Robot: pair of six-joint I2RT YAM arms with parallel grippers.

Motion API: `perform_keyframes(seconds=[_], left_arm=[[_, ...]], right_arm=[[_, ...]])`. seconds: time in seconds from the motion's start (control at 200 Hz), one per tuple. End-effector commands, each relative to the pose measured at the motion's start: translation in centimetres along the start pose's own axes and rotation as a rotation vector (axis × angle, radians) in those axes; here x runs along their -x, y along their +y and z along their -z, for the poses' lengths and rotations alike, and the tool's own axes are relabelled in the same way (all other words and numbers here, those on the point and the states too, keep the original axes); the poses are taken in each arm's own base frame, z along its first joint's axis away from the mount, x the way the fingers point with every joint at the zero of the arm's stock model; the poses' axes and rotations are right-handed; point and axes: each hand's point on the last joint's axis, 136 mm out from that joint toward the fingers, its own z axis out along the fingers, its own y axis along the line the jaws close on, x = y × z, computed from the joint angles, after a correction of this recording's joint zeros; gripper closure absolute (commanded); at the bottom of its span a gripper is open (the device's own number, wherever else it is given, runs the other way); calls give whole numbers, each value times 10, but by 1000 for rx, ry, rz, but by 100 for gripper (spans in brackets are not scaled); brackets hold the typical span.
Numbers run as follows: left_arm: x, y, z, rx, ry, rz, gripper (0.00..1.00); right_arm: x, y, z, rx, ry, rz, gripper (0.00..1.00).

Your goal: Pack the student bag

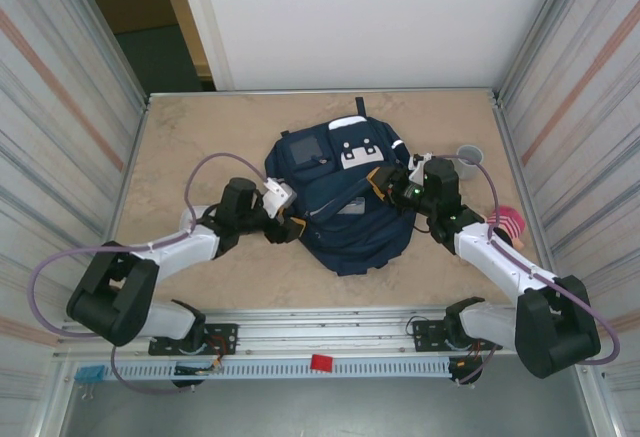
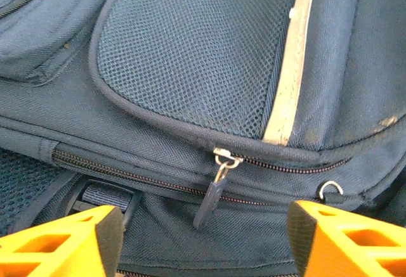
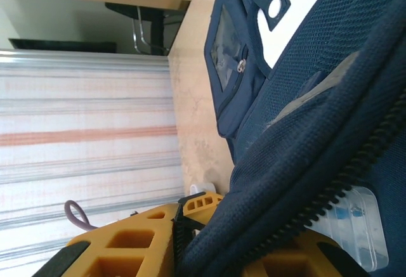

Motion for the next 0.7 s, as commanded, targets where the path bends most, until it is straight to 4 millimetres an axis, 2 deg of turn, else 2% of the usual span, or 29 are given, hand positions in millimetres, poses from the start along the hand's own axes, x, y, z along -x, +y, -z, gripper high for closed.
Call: perform_keyframes(seconds=[0.0, 0.165, 0.366, 0.476, 0.697], left_arm=[[-3, 1, -8, -21, -1, -70, 32], [-6, 7, -21, -17, 48, -60, 35], [-8, -11, -27, -88, 62, -127, 51], [-10, -14, -31, -103, 73, -137, 58], [-3, -20, -33, -135, 56, -126, 85]], right_arm=[[6, 31, 2, 73, -17, 77, 77], [4, 31, 3, 74, -13, 80, 77], [2, 26, 2, 66, -7, 75, 76], [0, 24, 3, 68, -5, 69, 76], [-3, 18, 5, 47, -8, 64, 72]])
